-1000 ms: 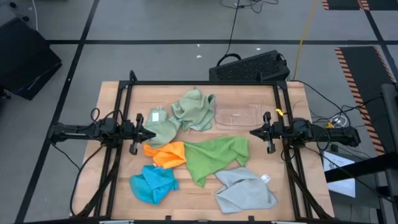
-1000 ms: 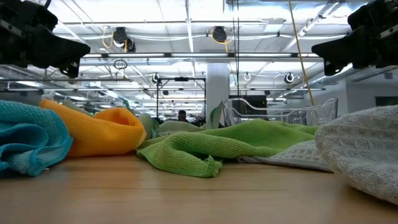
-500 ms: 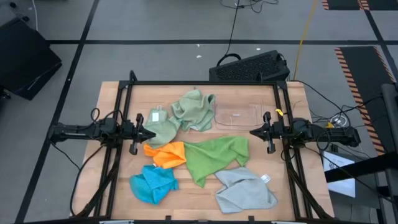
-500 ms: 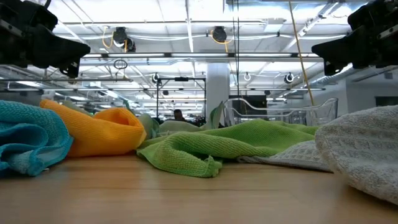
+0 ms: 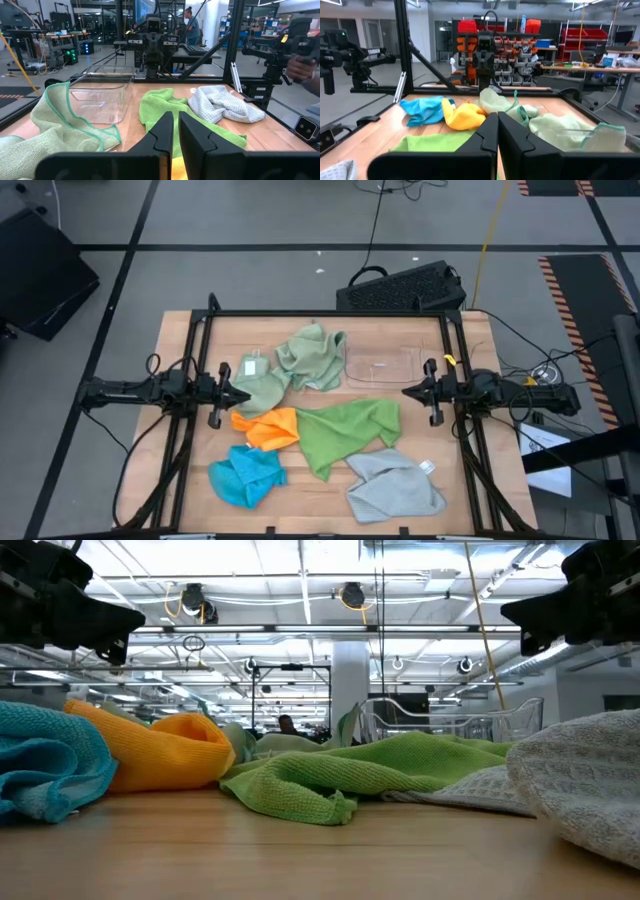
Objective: Fold microfiber towels
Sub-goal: Fold the green microfiber cloth
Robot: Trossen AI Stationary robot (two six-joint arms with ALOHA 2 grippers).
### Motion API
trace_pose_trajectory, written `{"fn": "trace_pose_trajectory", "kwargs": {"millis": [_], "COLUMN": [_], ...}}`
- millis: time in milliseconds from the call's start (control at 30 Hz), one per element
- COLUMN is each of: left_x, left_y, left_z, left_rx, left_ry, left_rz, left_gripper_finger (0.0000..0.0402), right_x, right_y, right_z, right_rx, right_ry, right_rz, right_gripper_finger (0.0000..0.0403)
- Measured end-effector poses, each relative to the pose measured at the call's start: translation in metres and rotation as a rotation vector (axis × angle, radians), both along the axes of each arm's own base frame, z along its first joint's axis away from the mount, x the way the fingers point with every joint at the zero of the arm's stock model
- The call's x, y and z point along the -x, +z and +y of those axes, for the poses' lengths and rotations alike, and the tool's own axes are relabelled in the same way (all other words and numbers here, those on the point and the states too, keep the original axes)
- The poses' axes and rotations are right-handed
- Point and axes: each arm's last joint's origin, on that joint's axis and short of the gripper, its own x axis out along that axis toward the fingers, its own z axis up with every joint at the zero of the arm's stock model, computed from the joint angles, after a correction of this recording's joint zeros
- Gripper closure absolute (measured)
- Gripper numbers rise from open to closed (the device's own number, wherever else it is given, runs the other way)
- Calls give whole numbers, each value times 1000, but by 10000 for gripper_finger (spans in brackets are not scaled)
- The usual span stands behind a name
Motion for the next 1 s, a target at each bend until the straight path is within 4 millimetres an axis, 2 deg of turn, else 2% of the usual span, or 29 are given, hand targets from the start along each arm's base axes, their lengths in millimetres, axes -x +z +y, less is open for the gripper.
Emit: {"fn": "trace_pose_trajectory", "kwargs": {"millis": [100, 233, 433, 667, 1000], "left_x": [0, 0, 0, 0, 0], "left_y": [0, 0, 0, 0, 0], "left_z": [0, 0, 0, 0, 0], "left_rx": [0, 0, -1, -1, -13], "left_ry": [0, 0, 0, 0, 1], "left_rz": [0, 0, 0, 0, -2], "left_gripper_finger": [371, 371, 371, 371, 371], "right_x": [-2, -1, -7, -24, -54], "right_y": [-1, 29, 70, 118, 164], "right_z": [0, 0, 0, 0, -2], "right_rx": [-8, -24, -45, -91, -125], "right_ry": [2, 2, 2, -5, -70], "right_rz": [43, -5, 20, 190, 348], "right_gripper_finger": [403, 403, 403, 403, 403]}}
